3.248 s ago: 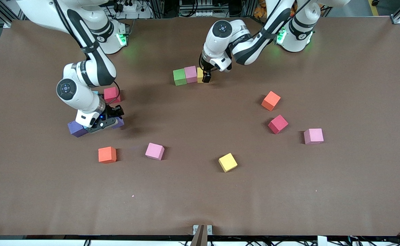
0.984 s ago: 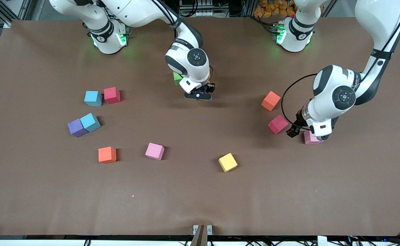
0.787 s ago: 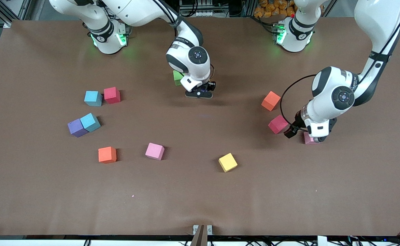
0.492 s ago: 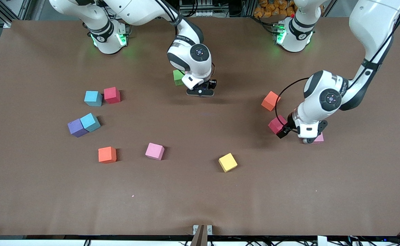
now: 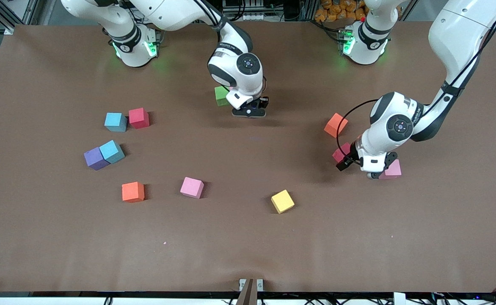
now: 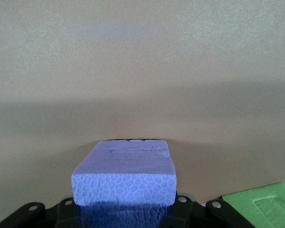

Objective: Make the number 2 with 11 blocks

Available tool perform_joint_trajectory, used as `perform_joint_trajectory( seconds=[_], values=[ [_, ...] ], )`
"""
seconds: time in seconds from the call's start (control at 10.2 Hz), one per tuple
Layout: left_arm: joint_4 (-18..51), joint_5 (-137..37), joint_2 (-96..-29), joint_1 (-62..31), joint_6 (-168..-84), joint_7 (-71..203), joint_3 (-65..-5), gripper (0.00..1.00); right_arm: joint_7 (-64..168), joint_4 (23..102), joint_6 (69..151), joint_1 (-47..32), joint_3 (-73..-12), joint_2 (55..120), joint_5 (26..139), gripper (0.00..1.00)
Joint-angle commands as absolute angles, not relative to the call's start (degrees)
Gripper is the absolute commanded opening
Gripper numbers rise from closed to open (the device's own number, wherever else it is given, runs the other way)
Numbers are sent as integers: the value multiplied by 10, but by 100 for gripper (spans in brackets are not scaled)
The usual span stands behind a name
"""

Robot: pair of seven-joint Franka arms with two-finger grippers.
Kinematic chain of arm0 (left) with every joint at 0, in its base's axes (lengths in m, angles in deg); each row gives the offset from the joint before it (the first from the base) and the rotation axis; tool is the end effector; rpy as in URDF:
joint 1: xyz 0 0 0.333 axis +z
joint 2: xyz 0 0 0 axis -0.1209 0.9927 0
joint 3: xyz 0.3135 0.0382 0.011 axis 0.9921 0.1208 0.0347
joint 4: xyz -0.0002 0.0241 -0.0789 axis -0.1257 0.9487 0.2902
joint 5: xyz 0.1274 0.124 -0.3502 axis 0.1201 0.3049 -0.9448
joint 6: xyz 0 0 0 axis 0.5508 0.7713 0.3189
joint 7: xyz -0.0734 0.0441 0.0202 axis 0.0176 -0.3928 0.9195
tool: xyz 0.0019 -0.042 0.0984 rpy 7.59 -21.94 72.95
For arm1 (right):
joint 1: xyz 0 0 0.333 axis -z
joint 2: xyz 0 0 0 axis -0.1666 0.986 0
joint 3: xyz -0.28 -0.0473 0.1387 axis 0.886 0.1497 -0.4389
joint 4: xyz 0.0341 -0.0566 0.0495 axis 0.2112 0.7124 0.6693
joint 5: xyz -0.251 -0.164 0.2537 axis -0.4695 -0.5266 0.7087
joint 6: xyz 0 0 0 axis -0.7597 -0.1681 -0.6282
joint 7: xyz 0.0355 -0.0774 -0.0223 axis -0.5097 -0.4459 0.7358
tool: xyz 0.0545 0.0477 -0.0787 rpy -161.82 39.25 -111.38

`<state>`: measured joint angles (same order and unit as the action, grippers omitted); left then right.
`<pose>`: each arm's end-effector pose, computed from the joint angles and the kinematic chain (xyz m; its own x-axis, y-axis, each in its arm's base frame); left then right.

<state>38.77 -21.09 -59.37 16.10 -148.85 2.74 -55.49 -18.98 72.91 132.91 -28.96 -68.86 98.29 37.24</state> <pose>0.5465 -0.1525 0.2156 0.7470 0.6569 -0.1017 0.6601 -0.7511 -0.0030 0.3270 0.5315 0.1948 0.9911 -0.0613 -0.1179 -0.0624 -0.9980 -0.0054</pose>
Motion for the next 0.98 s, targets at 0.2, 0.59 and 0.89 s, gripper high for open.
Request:
perform_joint_trajectory(
  seconds=[0.2, 0.59, 0.89],
  values=[
    [385, -182, -609, 164, -1460, -8, -558, 100, -215, 746, 1329, -286, -698, 973, 345, 37],
    [379, -182, -619, 162, -1447, -15, -559, 100, -215, 746, 1329, -286, -698, 977, 331, 40],
    [378, -180, -595, 149, -1449, -30, -558, 100, -221, 745, 1327, -282, -700, 976, 332, 71]
  ],
)
